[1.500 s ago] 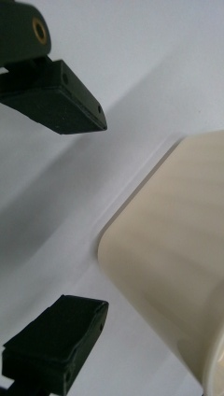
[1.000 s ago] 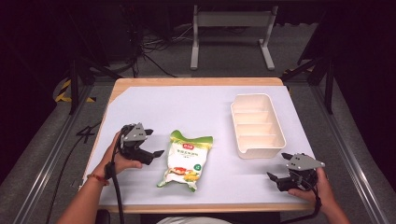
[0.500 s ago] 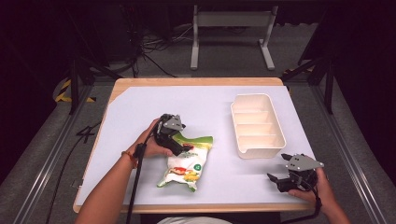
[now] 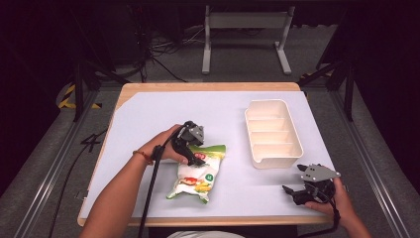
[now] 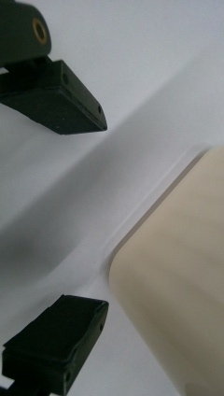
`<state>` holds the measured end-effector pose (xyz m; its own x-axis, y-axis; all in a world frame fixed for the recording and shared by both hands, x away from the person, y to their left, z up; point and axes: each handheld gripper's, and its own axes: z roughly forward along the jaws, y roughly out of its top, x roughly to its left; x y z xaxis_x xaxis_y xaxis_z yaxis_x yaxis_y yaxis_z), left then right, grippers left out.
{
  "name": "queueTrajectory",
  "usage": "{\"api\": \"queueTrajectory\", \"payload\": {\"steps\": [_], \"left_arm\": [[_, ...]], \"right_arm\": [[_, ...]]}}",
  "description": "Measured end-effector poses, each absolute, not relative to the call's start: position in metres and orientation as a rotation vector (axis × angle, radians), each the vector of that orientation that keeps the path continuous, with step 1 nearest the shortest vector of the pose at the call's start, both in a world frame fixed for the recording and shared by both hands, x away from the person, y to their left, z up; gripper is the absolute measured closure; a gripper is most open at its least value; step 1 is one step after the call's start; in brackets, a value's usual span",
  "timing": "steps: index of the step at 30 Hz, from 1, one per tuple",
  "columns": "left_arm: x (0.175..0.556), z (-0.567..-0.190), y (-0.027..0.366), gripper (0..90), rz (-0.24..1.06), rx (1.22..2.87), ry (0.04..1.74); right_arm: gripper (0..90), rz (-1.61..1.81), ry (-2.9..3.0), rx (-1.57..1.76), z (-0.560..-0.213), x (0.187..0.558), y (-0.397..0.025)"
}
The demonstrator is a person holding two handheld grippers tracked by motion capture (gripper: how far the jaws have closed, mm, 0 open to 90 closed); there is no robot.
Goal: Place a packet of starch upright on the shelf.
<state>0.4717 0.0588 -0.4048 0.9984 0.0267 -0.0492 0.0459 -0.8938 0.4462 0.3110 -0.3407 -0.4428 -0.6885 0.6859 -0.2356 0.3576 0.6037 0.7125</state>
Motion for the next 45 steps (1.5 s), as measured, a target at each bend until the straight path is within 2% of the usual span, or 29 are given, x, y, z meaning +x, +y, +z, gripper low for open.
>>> {"api": "queueTrajectory", "payload": {"steps": [1, 2, 8, 9, 12, 14, 15, 20, 21, 31, 38, 45], "left_arm": [[0.474, -0.403, 0.056, 26.4, -0.093, 2.704, 0.029], [0.476, -0.402, 0.054, 33.8, -0.123, 2.722, 0.006], [0.475, -0.397, 0.034, 40.0, -0.177, 2.86, -0.074], [0.476, -0.397, 0.031, 46.1, -0.178, 2.879, -0.058], [0.477, -0.401, 0.021, 59.8, -0.133, 2.944, -0.049], [0.478, -0.402, 0.02, 63.2, -0.131, 2.944, -0.051], [0.477, -0.403, 0.019, 70.3, -0.112, 2.948, -0.057], [0.47, -0.404, 0.026, 78.1, -0.024, 2.908, -0.048], [0.469, -0.404, 0.029, 82.8, -0.004, 2.884, -0.04], [0.453, -0.402, 0.056, 87.5, 0.152, 2.666, 0.104], [0.44, -0.371, 0.074, 87.8, 0.283, 2.491, 0.22], [0.435, -0.354, 0.078, 87.9, 0.35, 2.413, 0.234]], "right_arm": [[11.4, 0.888, 2.336, 0.829, -0.443, 0.311, -0.341], [11.4, 0.884, 2.336, 0.827, -0.443, 0.311, -0.341], [11.4, 0.892, 2.337, 0.835, -0.443, 0.311, -0.342], [11.4, 0.889, 2.336, 0.834, -0.443, 0.311, -0.342], [11.4, 0.892, 2.337, 0.838, -0.443, 0.311, -0.342], [11.4, 0.891, 2.337, 0.838, -0.443, 0.311, -0.342], [11.4, 0.886, 2.336, 0.832, -0.443, 0.31, -0.342], [11.5, 0.888, 2.336, 0.836, -0.443, 0.31, -0.342], [11.4, 0.887, 2.335, 0.832, -0.443, 0.31, -0.342], [11.4, 0.885, 2.333, 0.838, -0.442, 0.31, -0.342], [11.4, 0.894, 2.328, 0.839, -0.442, 0.31, -0.343], [11.4, 0.929, 2.321, 0.83, -0.44, 0.309, -0.343]]}}
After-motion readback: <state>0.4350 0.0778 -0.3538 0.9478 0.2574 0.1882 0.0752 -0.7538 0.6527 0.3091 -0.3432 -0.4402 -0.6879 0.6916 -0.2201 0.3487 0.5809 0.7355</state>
